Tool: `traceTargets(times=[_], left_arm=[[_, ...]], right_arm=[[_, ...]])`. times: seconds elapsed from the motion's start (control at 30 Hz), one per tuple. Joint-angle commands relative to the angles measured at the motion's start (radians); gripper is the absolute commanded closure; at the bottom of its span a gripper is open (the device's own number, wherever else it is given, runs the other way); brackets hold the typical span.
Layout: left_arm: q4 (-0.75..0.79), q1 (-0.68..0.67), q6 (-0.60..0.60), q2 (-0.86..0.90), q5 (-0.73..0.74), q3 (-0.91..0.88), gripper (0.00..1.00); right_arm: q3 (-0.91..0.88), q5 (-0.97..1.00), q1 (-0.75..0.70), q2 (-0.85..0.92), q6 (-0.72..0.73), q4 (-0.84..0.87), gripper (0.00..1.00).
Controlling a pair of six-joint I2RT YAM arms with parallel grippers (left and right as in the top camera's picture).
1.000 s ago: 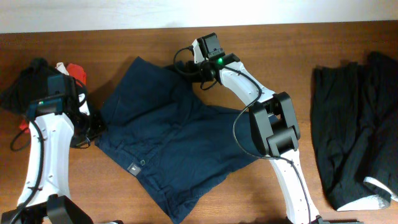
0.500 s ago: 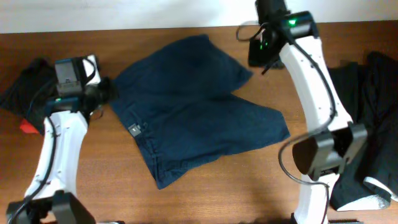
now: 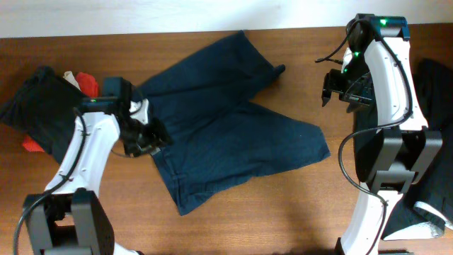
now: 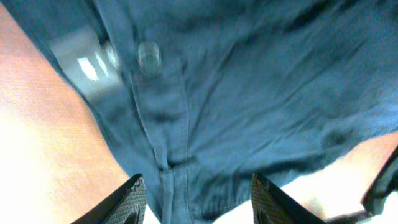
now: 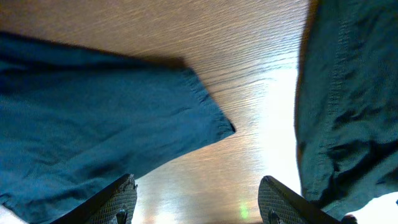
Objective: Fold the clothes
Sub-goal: 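Grasp the bottom corners of the shorts with both grippers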
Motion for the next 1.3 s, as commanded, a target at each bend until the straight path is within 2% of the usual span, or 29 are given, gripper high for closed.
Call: traceTargets(times=[0.0, 0.13, 0.27, 0.3, 0.33, 0.37, 0.43, 0.5, 0.53, 0.63, 0.67, 0.7, 0.73, 0.83, 0.9, 1.07, 1.2, 1.27], left_arm=[[0.038, -0.042, -0.144, 0.007, 0.04, -0.175, 0.46], [0.21, -0.082, -0.159, 0.007, 0.137, -0.385, 0.47], [0.262, -0.118, -0.188, 0.007, 0.137, -0.471, 0.47], [0.274, -0.124, -0.192, 0.007, 0.137, -0.485, 0.56], [0.281, -0.124, -0.196, 0.007, 0.136, -0.496, 0.83], [0.281, -0.122, -0.195, 0.007, 0.113, -0.501, 1.0], [0.245, -0.045, -0.189, 0.003, 0.019, -0.486, 1.0], [0.181, 0.098, -0.108, 0.003, -0.051, -0.428, 1.0], [0.153, 0.179, -0.052, 0.003, -0.053, -0.384, 1.0], [0.107, 0.288, -0.034, 0.003, -0.061, -0.285, 1.0], [0.071, 0.299, -0.018, 0.003, -0.058, -0.249, 0.89], [0.015, 0.299, -0.016, 0.003, -0.058, -0.225, 0.47], [-0.059, 0.299, -0.015, 0.003, -0.059, -0.211, 0.38], [-0.215, 0.299, 0.015, -0.002, -0.106, -0.214, 0.35], [-0.208, 0.299, -0.007, -0.026, -0.107, -0.237, 0.35], [-0.036, 0.299, -0.145, -0.203, -0.103, -0.428, 0.36], [0.097, 0.299, -0.257, -0.26, -0.101, -0.58, 0.36], [0.229, 0.299, -0.27, -0.26, -0.049, -0.678, 0.37]], right_arm=[[-0.033, -0.055, -0.004, -0.022, -0.018, -0.005, 0.33], [-0.156, -0.054, -0.036, -0.054, -0.017, -0.005, 0.33], [-0.269, -0.043, -0.068, -0.131, -0.018, -0.004, 0.33], [-0.277, -0.043, -0.068, -0.14, -0.018, -0.004, 0.33], [-0.284, -0.043, -0.068, -0.147, -0.018, -0.002, 0.33], [-0.285, -0.042, -0.068, -0.15, -0.018, -0.005, 0.33], [-0.316, -0.043, -0.069, -0.168, -0.017, -0.003, 0.33], [-0.395, -0.051, -0.07, -0.216, -0.014, 0.025, 0.33], [-0.455, -0.068, -0.07, -0.257, -0.014, 0.052, 0.33], [-0.619, -0.161, -0.069, -0.378, -0.014, 0.144, 0.32], [-0.711, -0.203, -0.068, -0.435, -0.014, 0.187, 0.32], [-0.765, -0.23, -0.068, -0.463, -0.015, 0.207, 0.32], [-0.84, -0.274, -0.061, -0.493, -0.016, 0.229, 0.29], [-1.082, -0.448, 0.014, -0.545, -0.013, 0.37, 0.29], [-1.173, -0.492, 0.066, -0.548, 0.042, 0.457, 0.3], [-1.326, -0.478, 0.221, -0.548, 0.253, 0.679, 0.3], [-1.376, -0.445, 0.256, -0.547, 0.363, 0.782, 0.3], [-1.414, -0.418, 0.271, -0.547, 0.404, 0.809, 0.3]])
